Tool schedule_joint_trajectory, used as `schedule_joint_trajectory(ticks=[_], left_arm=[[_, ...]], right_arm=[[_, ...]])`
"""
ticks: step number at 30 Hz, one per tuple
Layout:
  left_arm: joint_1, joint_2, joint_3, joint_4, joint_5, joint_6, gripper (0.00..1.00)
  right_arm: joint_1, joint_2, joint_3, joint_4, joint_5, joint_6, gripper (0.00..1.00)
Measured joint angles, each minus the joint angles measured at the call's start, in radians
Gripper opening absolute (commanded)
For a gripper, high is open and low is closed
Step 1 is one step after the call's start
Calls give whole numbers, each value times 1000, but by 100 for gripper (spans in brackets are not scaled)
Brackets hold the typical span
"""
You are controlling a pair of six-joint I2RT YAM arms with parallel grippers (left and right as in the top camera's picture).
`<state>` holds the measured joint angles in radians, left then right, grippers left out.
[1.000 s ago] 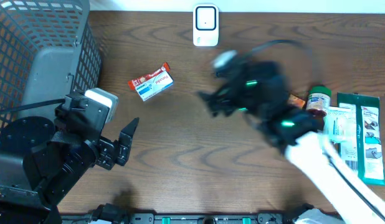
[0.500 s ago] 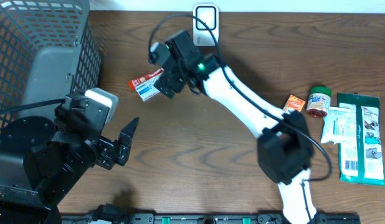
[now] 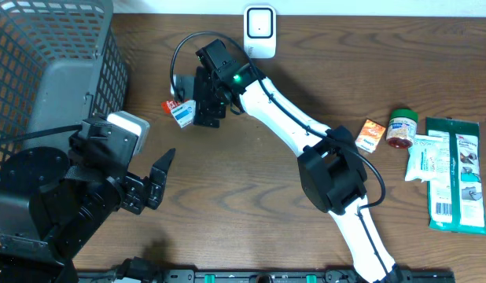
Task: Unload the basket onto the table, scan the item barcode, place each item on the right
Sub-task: 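Reach the right gripper left and grasp the white Panadol box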
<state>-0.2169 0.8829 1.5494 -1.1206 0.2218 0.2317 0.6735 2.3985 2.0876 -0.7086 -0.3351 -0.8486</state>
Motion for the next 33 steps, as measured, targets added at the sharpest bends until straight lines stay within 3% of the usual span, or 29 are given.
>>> schedule_joint_trajectory(ticks=[7, 11, 22, 33], left_arm=[[0, 0, 0, 0, 0, 0, 86], [0, 0, 0, 0, 0, 0, 86], [0, 0, 0, 0, 0, 0, 86], [0, 0, 0, 0, 0, 0, 86]], right_arm=[[0, 0, 0, -44, -34, -256, 99], [0, 17, 6, -30, -39, -321, 99], [-2, 115, 10, 32, -86, -335, 99], [-3, 150, 27, 100, -121, -237, 99]])
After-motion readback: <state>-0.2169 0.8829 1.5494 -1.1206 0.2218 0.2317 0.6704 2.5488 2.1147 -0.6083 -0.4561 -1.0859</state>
